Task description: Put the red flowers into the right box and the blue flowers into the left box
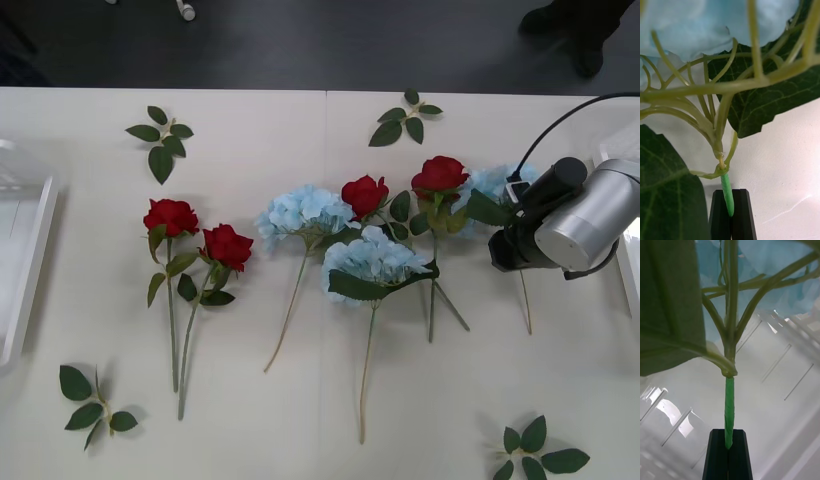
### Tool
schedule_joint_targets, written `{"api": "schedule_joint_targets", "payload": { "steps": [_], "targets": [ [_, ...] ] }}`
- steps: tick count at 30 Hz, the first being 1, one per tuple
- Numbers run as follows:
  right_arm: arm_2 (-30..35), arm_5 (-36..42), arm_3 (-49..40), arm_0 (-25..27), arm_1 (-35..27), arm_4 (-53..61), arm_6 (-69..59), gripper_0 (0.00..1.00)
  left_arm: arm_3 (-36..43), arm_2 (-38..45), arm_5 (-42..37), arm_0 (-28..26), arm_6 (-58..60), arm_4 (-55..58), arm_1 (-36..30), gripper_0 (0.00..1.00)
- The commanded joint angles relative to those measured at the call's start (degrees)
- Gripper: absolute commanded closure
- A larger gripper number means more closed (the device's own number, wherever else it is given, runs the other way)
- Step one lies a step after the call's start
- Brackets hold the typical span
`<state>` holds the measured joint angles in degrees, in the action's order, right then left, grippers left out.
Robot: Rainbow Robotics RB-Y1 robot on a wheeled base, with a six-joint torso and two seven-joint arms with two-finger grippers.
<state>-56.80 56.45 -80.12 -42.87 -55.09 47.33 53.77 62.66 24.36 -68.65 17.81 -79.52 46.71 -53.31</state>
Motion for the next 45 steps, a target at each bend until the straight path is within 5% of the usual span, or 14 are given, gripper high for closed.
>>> {"api": "schedule_joint_targets", "payload": {
  "steps": [1,5,6,8,10,21,35,45],
  "targets": [
    [1.1,-0.2,-2.6,-1.0,-1.5,0.3,2.0,1.00,-0.8,-1.6,3.3,0.3,-3.5,-0.5,-1.7,1.00],
    [4.0,0.4,-8.3,-1.2,-5.1,3.0,2.7,1.00,-1.1,-2.4,3.9,0.2,-3.5,0.7,-1.8,0.94],
    [4.8,0.8,-9.2,-1.2,-5.6,3.7,2.9,1.00,-1.1,-2.4,3.9,0.2,-3.5,0.8,-1.8,0.76],
    [8.4,2.5,-12.9,-1.2,-6.9,6.2,3.5,1.00,-1.0,-2.4,3.8,0.2,-3.8,1.4,-1.8,0.13],
    [10.9,4.4,-14.8,-1.2,-7.4,7.7,4.0,1.00,-1.0,-2.5,3.6,0.2,-4.2,1.8,-1.8,0.00],
    [26.7,15.9,-30.5,-0.7,-10.1,14.2,14.4,1.00,4.5,-2.4,-5.4,0.0,-11.2,9.2,-1.7,0.00],
    [41.2,-5.9,-48.3,15.0,-13.0,31.8,41.6,1.00,36.6,3.5,-14.6,-11.9,-18.7,24.5,7.6,0.00],
    [39.0,-13.6,-50.0,12.8,-0.1,33.4,51.0,1.00,39.6,10.8,-21.1,-14.4,-43.1,37.8,19.5,0.00]
  ]
}}
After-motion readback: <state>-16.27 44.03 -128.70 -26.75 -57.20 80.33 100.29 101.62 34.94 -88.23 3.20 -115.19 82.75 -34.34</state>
